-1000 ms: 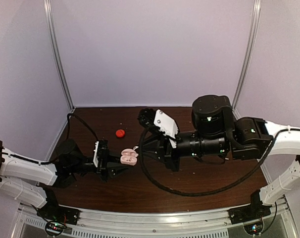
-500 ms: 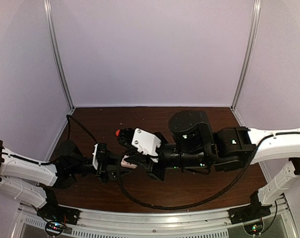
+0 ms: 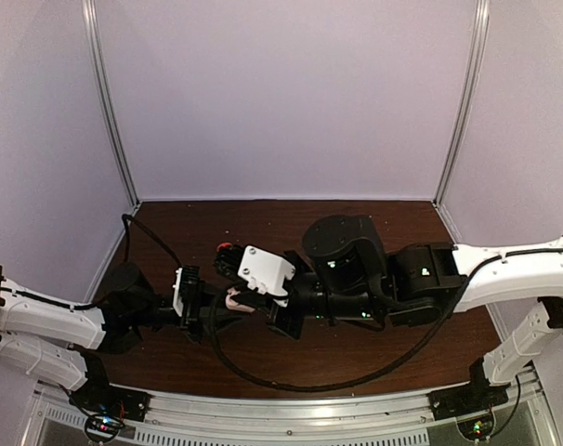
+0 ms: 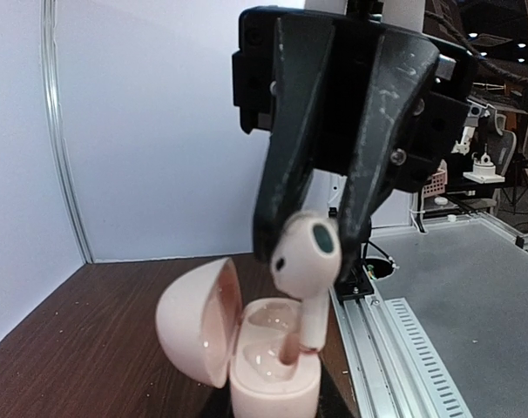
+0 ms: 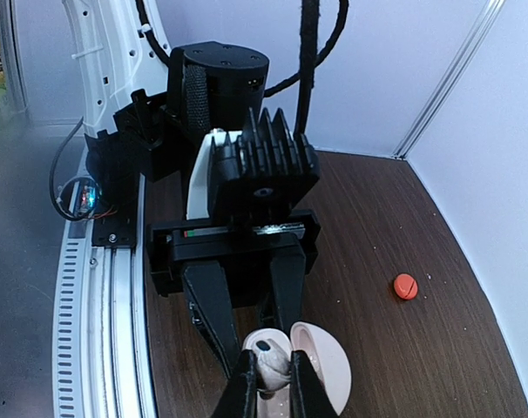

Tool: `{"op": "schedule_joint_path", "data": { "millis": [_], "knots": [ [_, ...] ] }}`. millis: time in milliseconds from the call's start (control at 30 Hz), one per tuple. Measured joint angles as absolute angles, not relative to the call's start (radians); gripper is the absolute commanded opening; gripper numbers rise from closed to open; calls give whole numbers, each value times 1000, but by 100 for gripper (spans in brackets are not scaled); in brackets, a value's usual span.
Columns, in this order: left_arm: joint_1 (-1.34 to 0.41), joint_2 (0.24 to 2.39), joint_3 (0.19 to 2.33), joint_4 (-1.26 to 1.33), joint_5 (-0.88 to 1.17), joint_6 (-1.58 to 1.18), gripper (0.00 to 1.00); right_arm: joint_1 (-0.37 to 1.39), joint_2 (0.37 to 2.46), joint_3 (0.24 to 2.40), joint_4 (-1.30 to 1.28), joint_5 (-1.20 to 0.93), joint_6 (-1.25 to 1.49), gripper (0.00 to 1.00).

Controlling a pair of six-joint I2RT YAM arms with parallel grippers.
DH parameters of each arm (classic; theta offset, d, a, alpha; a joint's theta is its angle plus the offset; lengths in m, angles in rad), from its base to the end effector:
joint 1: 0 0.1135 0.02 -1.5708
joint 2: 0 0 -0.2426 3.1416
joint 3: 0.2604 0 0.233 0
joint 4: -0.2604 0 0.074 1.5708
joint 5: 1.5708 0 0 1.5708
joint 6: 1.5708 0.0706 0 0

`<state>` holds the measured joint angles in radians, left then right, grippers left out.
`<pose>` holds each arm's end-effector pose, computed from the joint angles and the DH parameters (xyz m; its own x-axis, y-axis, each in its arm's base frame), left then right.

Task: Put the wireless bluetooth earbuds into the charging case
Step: Insert the left earbud into the left side groove of the charging case.

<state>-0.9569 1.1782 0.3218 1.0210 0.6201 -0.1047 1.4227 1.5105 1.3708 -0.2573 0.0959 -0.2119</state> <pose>0.1103 -0.2277 0.2284 -0.0102 -0.1332 -0.9910 0.9999 -0.0138 -0.0084 0.0612 0.3647 0.3279 0.1485 -0.4231 -0.8938 -0.9617 0.1486 -0.2302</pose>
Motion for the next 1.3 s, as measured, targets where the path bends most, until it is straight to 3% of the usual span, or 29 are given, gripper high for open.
{"op": "schedule_joint_path", "data": {
  "millis": [1100,1300],
  "knots": [
    [-957,1176,322,971,604,-103,0,1423,1544,1398,-325,150,-214,11],
    [-957,1176,322,975,604,-107,0,1423,1550,1404,-336,153,-216,27]
  ]
}}
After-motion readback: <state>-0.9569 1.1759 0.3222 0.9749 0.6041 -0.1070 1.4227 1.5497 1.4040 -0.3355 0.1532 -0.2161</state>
